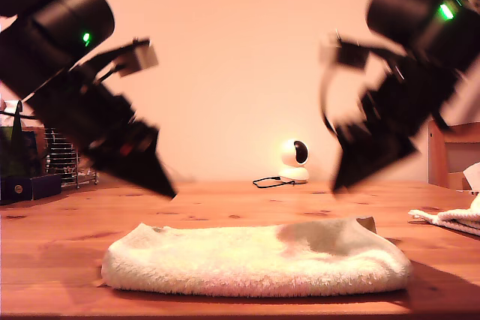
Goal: Fold the tea towel in front of you. After folding it, place it to the right side.
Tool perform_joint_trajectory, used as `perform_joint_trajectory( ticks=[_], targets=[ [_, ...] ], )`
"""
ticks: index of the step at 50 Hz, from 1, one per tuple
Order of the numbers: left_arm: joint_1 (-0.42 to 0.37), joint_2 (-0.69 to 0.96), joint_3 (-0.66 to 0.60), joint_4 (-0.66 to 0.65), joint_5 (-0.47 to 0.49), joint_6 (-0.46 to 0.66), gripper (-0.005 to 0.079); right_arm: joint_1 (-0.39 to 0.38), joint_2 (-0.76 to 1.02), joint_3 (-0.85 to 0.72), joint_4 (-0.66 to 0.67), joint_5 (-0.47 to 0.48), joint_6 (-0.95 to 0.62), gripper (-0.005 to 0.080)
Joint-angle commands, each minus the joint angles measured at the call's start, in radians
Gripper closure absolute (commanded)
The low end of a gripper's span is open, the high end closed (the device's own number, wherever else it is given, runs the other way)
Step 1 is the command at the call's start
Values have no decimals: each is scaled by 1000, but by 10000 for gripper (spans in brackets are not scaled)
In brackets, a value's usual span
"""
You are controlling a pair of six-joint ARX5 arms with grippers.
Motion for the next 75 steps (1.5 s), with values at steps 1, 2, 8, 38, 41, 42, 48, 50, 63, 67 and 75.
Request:
perform_joint_trajectory(
  ticks=[1, 2, 8, 38, 41, 42, 48, 50, 63, 67, 75],
  targets=[
    [-2, 15, 7, 0, 36, -24, 581, -1, 8, 60, -43, -10, 38, 489],
    [-2, 15, 8, 0, 51, -50, 586, -1, 7, 74, -61, -15, 56, 492],
    [-5, 15, 8, -33, 159, -89, 713, -1, 7, 141, -170, -95, 140, 642],
    [-79, 105, 8, -70, 238, -150, 764, 51, 10, 135, -372, -211, 457, 762],
    [-84, 123, 8, -69, 238, -150, 764, 61, 10, 124, -381, -212, 468, 762],
    [-86, 129, 8, -67, 238, -151, 764, 63, 10, 119, -381, -212, 470, 762],
    [-93, 154, 8, -42, 238, -178, 764, 71, 10, 84, -380, -209, 486, 762],
    [-97, 160, 8, -34, 237, -180, 764, 71, 10, 67, -375, -203, 489, 763],
    [-116, 163, 8, -14, 230, -198, 764, 69, 10, -22, -293, -79, 530, 763],
    [-116, 163, 8, -14, 230, -199, 764, 69, 10, -37, -256, -83, 551, 763],
    [-116, 163, 8, -18, 230, -199, 764, 69, 10, -45, -228, -76, 562, 763]
  ],
)
